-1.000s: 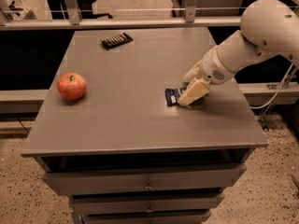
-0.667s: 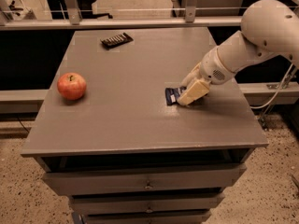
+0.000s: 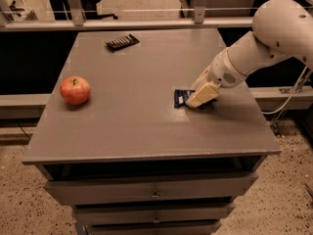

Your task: Move rxbar blueberry near rxbar chocolate

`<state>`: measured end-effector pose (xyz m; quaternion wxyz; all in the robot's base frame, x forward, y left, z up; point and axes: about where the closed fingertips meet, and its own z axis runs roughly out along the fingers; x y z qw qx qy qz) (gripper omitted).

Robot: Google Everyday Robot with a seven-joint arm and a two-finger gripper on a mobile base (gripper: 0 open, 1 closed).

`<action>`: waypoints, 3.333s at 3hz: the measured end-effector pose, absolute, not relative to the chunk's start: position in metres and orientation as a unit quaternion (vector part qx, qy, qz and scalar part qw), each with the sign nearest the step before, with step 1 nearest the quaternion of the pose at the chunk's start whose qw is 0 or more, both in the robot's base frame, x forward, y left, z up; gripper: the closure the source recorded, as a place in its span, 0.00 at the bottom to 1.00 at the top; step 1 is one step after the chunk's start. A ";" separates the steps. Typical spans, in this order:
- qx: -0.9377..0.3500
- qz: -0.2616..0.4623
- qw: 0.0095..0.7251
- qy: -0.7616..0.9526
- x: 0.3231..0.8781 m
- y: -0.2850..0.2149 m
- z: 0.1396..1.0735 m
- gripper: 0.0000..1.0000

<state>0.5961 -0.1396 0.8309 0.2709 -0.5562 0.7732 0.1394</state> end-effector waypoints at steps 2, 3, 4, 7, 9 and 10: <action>-0.514 0.093 0.338 0.783 0.581 -0.221 0.944 1.00; -0.511 0.080 0.357 0.778 0.586 -0.227 0.967 1.00; -0.511 0.081 0.356 0.778 0.587 -0.226 0.964 1.00; -0.464 0.159 0.436 0.755 0.784 -0.056 0.935 1.00; -0.441 0.185 0.427 0.767 0.832 0.017 0.891 1.00; -0.437 0.178 0.414 0.778 0.846 0.029 0.869 0.83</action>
Offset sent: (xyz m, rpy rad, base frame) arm -0.0255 -0.1730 0.2240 0.0254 -0.3015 -0.2734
